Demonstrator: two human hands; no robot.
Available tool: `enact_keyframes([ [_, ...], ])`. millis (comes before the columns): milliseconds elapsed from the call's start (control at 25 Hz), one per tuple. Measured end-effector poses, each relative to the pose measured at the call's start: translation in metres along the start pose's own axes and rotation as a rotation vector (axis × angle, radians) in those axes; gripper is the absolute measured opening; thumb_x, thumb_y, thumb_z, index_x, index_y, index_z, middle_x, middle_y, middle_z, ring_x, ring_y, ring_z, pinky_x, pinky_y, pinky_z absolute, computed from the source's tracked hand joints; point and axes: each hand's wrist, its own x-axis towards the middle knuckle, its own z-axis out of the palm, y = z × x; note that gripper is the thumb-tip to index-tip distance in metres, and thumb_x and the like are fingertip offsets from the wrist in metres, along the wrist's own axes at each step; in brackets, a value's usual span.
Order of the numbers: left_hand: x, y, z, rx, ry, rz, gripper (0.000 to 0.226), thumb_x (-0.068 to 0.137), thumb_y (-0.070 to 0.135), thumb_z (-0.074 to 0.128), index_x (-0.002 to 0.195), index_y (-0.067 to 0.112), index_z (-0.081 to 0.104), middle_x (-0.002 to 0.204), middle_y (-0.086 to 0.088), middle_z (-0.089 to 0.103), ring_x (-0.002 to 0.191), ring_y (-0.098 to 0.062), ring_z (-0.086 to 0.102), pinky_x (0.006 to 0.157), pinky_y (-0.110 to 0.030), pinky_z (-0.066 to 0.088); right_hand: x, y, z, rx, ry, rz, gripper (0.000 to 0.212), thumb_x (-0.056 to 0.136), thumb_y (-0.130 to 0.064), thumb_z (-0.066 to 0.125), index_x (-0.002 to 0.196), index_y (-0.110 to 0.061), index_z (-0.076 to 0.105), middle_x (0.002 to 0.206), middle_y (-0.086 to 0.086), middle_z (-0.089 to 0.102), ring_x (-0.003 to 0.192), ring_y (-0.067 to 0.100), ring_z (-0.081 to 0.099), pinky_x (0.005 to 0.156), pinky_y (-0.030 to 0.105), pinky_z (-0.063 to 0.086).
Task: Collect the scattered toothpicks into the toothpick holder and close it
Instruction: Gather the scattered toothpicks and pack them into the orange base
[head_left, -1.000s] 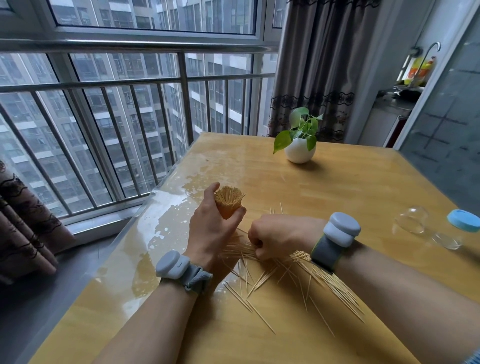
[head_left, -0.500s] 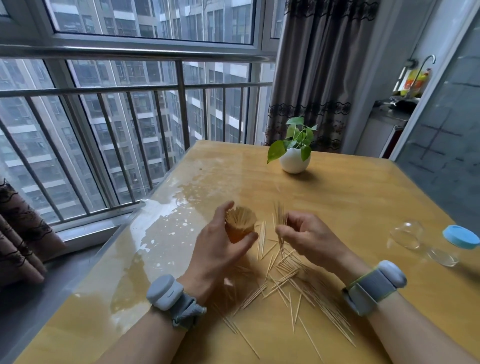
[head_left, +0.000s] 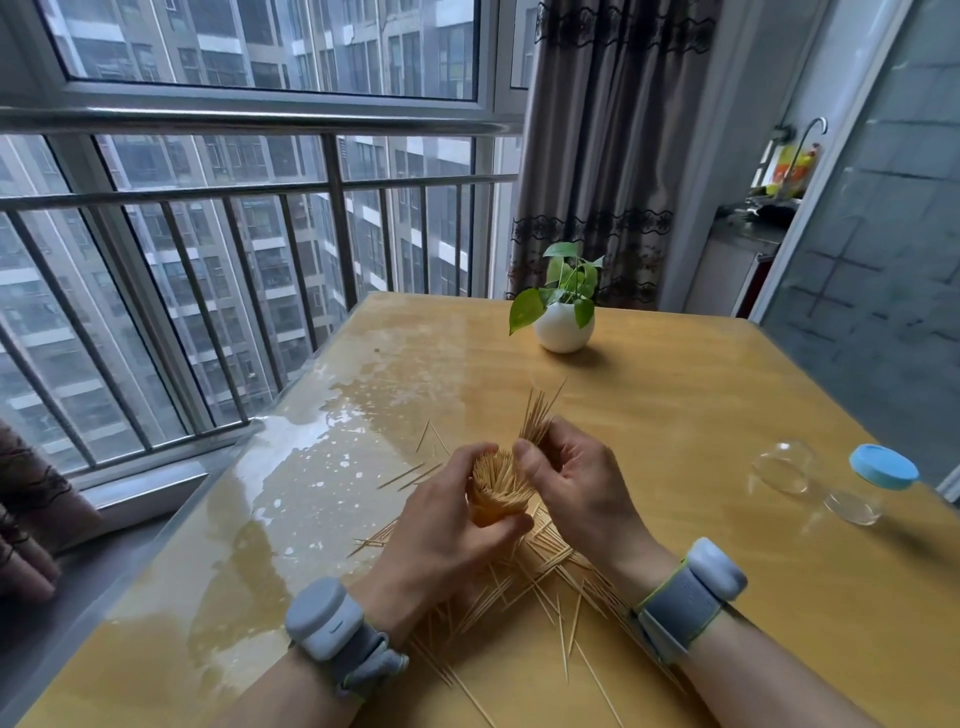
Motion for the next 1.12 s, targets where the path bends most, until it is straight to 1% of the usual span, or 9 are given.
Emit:
enact_keyframes([
  [160, 0.0, -0.003, -0.001, -0.019, 0.028, -0.019, 0.058, 0.067, 0.051, 0.074, 0.118, 0.03, 0.057, 0.093, 0.011, 0.07, 0.084, -0.002, 0.066, 0.076, -0.034, 0.055, 0.001, 0.003, -0.002, -0.075, -0.118, -0.005, 0.023, 0.094, -0.034, 0.057, 0.085, -0.015, 0.066, 0.073, 0.001, 0.064, 0.068, 0.015, 0.059, 0.06, 0.04, 0.048],
  [320, 0.001, -0.005, -0.001, -0.008, 0.049, -0.033, 0.057, 0.069, 0.051, 0.075, 0.119, 0.03, 0.057, 0.094, 0.011, 0.07, 0.085, -0.004, 0.066, 0.077, -0.035, 0.055, 0.006, 0.004, -0.008, -0.041, -0.205, 0.036, 0.035, 0.096, -0.037, 0.047, 0.106, -0.013, 0.07, 0.095, -0.002, 0.072, 0.092, 0.016, 0.067, 0.081, 0.045, 0.053],
  [440, 0.001, -0.003, -0.001, -0.008, 0.034, -0.029, 0.059, 0.068, 0.05, 0.074, 0.121, 0.028, 0.057, 0.096, 0.012, 0.071, 0.086, -0.001, 0.066, 0.078, -0.029, 0.055, 0.006, -0.003, -0.013, -0.001, -0.223, 0.101, 0.039, 0.095, -0.031, 0.04, 0.115, -0.015, 0.069, 0.087, -0.029, 0.067, 0.089, -0.007, 0.062, 0.079, 0.016, 0.046],
  [480, 0.001, -0.002, -0.001, -0.01, 0.025, -0.025, 0.059, 0.069, 0.05, 0.074, 0.121, 0.028, 0.057, 0.095, 0.012, 0.071, 0.086, 0.0, 0.066, 0.078, -0.027, 0.055, 0.006, -0.005, -0.014, -0.002, -0.219, 0.111, 0.041, 0.094, -0.031, 0.038, 0.117, -0.015, 0.069, 0.086, -0.031, 0.065, 0.088, -0.011, 0.059, 0.078, 0.013, 0.044],
  [600, 0.0, 0.0, -0.001, -0.016, 0.006, -0.016, 0.056, 0.069, 0.048, 0.075, 0.119, 0.029, 0.058, 0.093, 0.011, 0.07, 0.085, -0.001, 0.066, 0.076, -0.025, 0.054, 0.004, -0.006, -0.012, -0.077, -0.23, 0.114, 0.048, 0.093, -0.032, 0.036, 0.127, -0.016, 0.065, 0.105, -0.018, 0.063, 0.1, -0.019, 0.053, 0.086, 0.008, 0.041],
  [680, 0.0, 0.001, -0.001, -0.02, 0.002, -0.013, 0.056, 0.068, 0.047, 0.074, 0.118, 0.029, 0.058, 0.092, 0.011, 0.07, 0.084, -0.003, 0.066, 0.076, -0.03, 0.054, 0.002, -0.006, -0.007, -0.196, -0.258, 0.091, 0.054, 0.092, -0.035, 0.034, 0.138, -0.016, 0.056, 0.093, -0.016, 0.052, 0.091, -0.018, 0.048, 0.079, 0.004, 0.035],
  [760, -0.001, 0.001, -0.001, -0.025, -0.001, -0.003, 0.056, 0.067, 0.048, 0.074, 0.118, 0.029, 0.059, 0.092, 0.01, 0.071, 0.084, -0.004, 0.067, 0.076, -0.032, 0.054, 0.002, -0.006, -0.007, -0.26, -0.299, 0.075, 0.063, 0.091, -0.044, 0.03, 0.147, -0.018, 0.044, 0.093, -0.011, 0.045, 0.093, -0.009, 0.045, 0.08, 0.008, 0.032],
  [920, -0.001, 0.003, -0.001, -0.03, -0.022, 0.015, 0.054, 0.068, 0.046, 0.074, 0.118, 0.029, 0.059, 0.094, 0.011, 0.07, 0.087, -0.004, 0.066, 0.078, -0.033, 0.054, 0.003, -0.006, -0.013, -0.164, -0.241, 0.036, 0.076, 0.086, -0.057, 0.025, 0.152, -0.019, 0.032, 0.136, -0.006, 0.045, 0.127, -0.007, 0.038, 0.104, 0.017, 0.034],
  [1120, -0.004, 0.007, -0.001, -0.021, -0.075, 0.063, 0.052, 0.07, 0.044, 0.07, 0.117, 0.027, 0.058, 0.095, 0.01, 0.07, 0.087, -0.008, 0.067, 0.076, -0.034, 0.053, -0.003, -0.006, -0.001, -0.403, -0.39, -0.001, 0.097, 0.083, -0.08, 0.0, 0.156, -0.018, 0.018, 0.162, -0.001, 0.02, 0.149, 0.006, 0.011, 0.121, 0.024, 0.01],
])
